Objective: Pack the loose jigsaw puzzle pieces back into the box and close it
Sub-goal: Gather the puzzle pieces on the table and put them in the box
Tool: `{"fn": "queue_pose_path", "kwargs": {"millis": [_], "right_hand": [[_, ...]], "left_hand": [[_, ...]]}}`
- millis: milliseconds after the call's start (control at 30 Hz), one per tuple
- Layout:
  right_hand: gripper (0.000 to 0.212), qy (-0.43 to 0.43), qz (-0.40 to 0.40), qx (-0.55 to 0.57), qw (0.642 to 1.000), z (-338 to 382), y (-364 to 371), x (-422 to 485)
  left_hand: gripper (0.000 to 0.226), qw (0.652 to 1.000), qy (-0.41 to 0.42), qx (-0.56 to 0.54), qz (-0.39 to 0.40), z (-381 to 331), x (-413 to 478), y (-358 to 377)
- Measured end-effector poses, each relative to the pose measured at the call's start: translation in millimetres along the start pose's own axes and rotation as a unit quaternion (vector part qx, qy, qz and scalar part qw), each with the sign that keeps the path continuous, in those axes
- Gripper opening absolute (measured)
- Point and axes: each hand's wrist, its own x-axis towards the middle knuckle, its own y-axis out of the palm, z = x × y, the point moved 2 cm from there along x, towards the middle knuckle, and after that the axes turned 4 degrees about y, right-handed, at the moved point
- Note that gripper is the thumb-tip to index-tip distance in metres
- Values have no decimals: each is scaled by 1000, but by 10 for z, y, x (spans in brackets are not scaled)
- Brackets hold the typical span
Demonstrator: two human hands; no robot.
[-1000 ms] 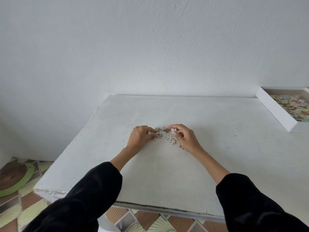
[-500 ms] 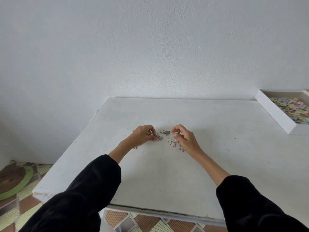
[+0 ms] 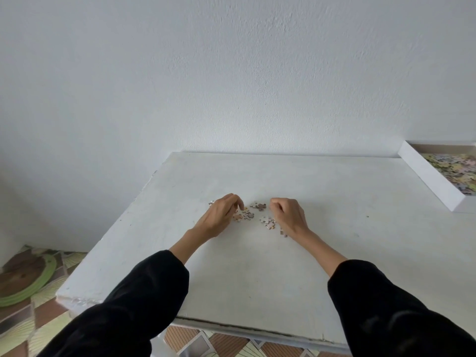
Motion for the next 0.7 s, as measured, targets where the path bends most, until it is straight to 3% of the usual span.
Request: {"fn": "queue_pose_path", "kwargs": {"millis": [167, 333, 700], "right_hand": [[17, 9, -34, -52, 998, -40, 19, 89], [47, -17, 20, -151, 988, -28, 85, 92], [22, 25, 3, -51, 998, -98, 51, 121]], "left_hand": [[22, 999, -14, 4, -46, -35, -64, 45], [22, 996, -59, 24, -59, -31, 27, 77], [27, 996, -90, -1, -9, 47, 134, 64]]}}
